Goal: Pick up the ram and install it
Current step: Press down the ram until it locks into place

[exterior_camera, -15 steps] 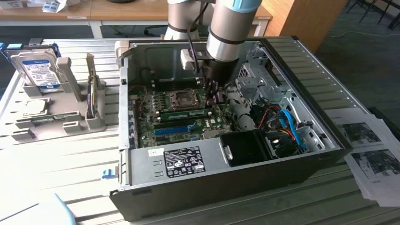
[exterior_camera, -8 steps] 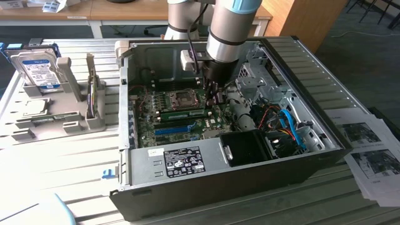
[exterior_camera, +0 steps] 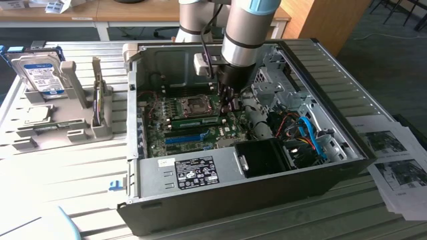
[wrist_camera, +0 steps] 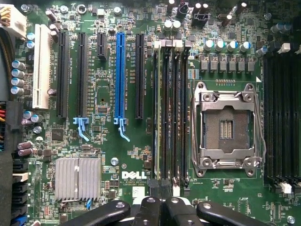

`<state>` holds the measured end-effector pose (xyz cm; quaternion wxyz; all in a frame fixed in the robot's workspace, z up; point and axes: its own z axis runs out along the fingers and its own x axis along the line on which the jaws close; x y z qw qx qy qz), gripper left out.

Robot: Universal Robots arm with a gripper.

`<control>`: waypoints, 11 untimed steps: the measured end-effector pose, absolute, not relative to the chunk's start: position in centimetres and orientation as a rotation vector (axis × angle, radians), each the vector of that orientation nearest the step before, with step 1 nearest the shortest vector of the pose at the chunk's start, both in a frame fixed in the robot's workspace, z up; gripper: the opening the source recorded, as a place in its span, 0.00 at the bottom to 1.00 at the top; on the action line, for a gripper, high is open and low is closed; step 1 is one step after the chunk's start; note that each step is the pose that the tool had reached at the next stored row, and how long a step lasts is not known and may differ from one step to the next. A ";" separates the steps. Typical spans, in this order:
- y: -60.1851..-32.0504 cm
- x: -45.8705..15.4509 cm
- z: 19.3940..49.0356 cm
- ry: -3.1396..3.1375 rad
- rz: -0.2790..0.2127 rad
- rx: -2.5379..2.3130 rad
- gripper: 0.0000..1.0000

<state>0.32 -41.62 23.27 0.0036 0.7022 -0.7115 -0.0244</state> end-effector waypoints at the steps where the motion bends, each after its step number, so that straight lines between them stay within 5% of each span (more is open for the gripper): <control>1: -41.6 0.3 23.2 -2.230 -0.076 2.201 0.09; 11: -41.6 0.3 22.8 -2.230 -0.076 2.201 0.09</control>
